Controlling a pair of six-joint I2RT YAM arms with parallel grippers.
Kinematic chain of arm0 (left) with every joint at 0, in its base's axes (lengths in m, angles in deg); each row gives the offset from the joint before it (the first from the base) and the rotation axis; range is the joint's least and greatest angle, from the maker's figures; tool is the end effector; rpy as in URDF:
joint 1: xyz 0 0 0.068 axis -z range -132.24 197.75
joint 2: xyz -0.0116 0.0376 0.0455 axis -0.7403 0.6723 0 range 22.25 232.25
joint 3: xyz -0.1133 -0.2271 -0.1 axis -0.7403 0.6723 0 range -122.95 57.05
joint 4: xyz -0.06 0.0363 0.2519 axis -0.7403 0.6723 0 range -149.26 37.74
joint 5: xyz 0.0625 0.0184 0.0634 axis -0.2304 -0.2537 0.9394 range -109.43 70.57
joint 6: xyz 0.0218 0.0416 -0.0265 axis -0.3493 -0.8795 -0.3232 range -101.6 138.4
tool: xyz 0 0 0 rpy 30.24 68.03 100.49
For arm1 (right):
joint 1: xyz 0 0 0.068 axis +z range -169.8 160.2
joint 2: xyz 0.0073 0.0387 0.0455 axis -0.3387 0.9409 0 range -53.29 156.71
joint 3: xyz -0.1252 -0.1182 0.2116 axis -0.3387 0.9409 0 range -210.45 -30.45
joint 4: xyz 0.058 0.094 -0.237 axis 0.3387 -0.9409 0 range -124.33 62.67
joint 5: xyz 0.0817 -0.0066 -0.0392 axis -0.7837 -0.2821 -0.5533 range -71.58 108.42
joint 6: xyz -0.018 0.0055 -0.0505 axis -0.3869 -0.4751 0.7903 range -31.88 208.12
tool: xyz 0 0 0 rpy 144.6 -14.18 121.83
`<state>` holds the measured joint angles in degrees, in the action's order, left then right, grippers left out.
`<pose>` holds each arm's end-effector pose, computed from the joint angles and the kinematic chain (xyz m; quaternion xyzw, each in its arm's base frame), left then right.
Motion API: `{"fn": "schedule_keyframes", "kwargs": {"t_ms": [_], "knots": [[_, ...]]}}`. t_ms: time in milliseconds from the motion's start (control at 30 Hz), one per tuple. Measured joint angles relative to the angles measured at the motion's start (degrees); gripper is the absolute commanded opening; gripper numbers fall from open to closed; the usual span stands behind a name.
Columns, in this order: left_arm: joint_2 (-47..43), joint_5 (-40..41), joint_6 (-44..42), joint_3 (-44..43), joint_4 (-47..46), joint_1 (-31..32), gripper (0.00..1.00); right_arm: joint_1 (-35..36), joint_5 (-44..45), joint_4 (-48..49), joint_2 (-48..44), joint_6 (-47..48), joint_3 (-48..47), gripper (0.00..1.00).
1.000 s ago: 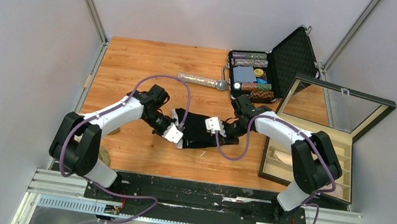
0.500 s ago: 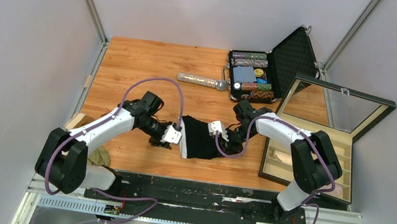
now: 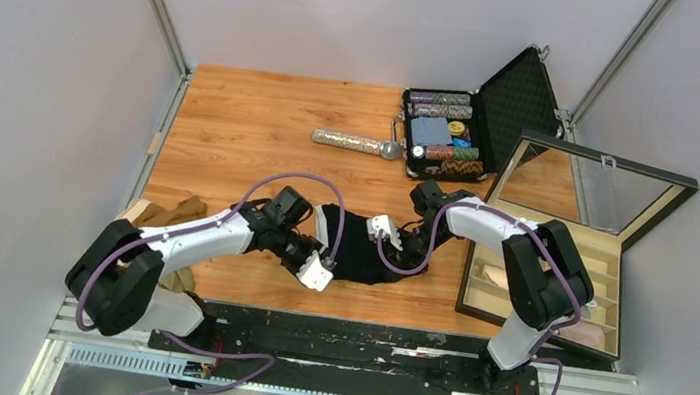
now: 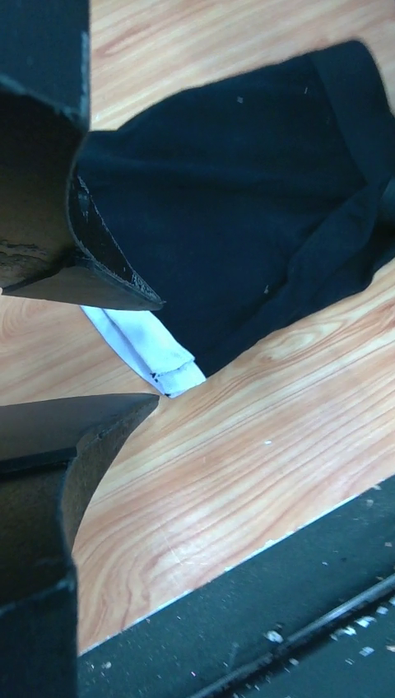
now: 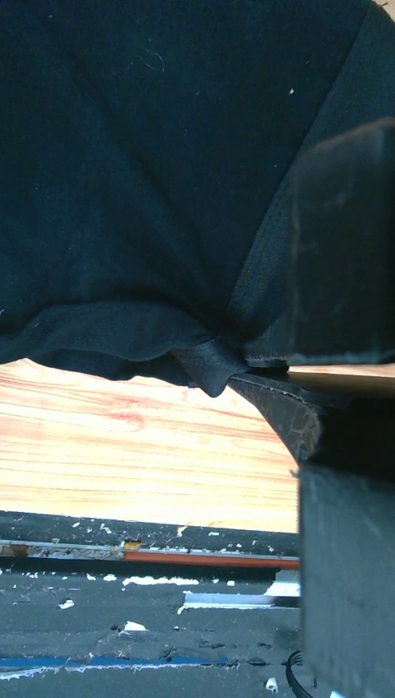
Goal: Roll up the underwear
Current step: Fold the underwear at the center of the board.
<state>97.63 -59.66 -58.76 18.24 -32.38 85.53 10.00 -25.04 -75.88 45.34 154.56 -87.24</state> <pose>0.1686 -0.1598 0.1806 0.8130 0.4249 -0.2425 0.3158 0.2320 0.1612 0.1561 -0.6908 0.6211 0.3524 0.1134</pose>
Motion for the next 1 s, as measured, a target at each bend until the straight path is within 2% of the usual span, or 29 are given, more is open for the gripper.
{"fn": "schedule_keyframes", "kwargs": {"t_ms": [233, 467, 533, 567, 633, 700, 867, 1000], "knots": [[6.21, 4.35, -8.28, -0.04, 0.81, 3.15, 0.49, -0.11, -0.66, 0.24, 0.50, -1.29, 0.00, 0.00], [8.11, 5.42, -9.92, -0.83, -0.98, 5.29, 0.46, -0.20, -0.74, 0.68, 0.50, -2.36, 0.00, 0.01], [8.39, 5.55, -9.81, -0.90, -1.79, 5.66, 0.34, -0.26, -0.76, 0.81, 0.50, -2.82, 0.00, 0.01], [8.44, 5.66, -9.57, -0.90, -2.10, 5.77, 0.24, -0.26, -0.79, 0.87, 0.50, -3.02, 0.00, 0.01], [8.66, 6.23, -9.33, -0.90, -2.38, 6.01, 0.11, -0.26, -0.79, 0.94, 0.50, -3.37, 0.02, 0.01], [8.72, 6.84, -8.83, -0.90, -2.43, 6.10, 0.02, -0.26, -0.79, 1.01, 0.50, -3.69, 0.02, 0.01], [8.55, 8.20, -7.52, -2.32, -0.17, 4.50, 0.00, -0.46, -0.83, 0.52, 0.50, -4.07, -0.07, 0.01], [9.51, 6.93, -4.02, -8.66, 6.14, 0.46, 0.00, -0.63, -1.77, -3.41, 0.50, -4.26, -2.47, 0.00]]}}
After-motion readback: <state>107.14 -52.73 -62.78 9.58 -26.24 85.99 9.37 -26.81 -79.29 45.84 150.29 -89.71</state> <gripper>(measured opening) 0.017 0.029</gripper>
